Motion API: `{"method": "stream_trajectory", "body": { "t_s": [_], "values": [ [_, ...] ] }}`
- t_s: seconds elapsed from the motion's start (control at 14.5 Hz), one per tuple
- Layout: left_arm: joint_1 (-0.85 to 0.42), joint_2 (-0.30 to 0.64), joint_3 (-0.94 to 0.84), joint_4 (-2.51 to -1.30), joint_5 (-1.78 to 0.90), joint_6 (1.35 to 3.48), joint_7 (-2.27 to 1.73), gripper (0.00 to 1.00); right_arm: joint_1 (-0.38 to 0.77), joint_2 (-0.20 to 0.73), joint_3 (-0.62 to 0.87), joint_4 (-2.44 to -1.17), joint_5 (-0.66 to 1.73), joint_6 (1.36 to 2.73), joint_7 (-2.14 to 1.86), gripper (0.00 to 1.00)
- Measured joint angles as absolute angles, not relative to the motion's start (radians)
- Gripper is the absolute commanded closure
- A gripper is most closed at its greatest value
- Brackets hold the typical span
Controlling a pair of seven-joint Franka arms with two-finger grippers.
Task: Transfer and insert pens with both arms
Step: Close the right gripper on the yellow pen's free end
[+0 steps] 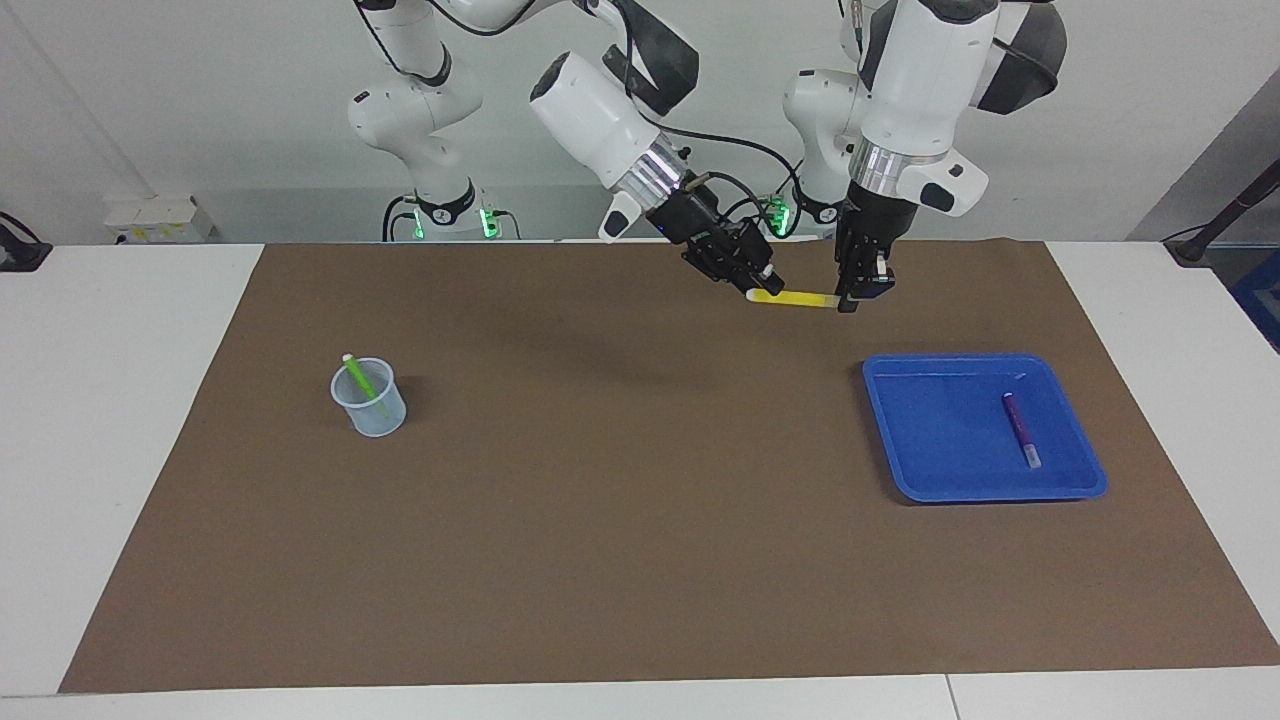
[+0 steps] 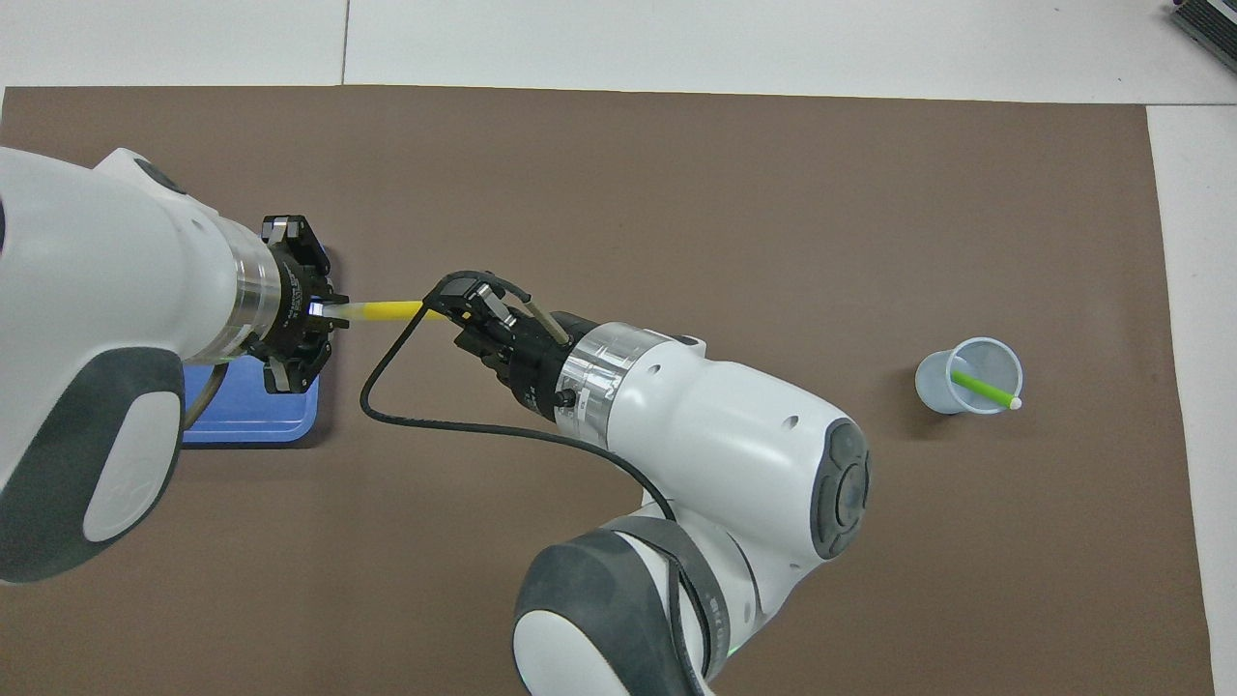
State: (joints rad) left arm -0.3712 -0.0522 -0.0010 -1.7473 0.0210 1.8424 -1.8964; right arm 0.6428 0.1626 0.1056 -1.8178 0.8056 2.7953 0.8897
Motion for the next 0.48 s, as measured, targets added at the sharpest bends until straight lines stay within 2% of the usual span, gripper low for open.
{"method": "stream_trajectory", "body": {
  "t_s": [0.21,0.35,0.48],
  "values": [
    [-0.371,-0.052,-0.001,-1.747,0.021,1.842,-1.897,1.0,0.641,0.166,0.103,-1.816,0.806,2.795,0.89,0.49],
    [-0.371,-0.052,-0.001,-1.747,0.021,1.842,-1.897,1.0,0.639,0.166,0.103,-1.816,0.806,2.795,0.89,0.55],
    [-0.371,-0.052,-0.001,-1.747,0.021,1.842,-1.897,1.0,0.639,0.167,0.103,-1.816,0.806,2.795,0.89,0.56]
  ]
}}
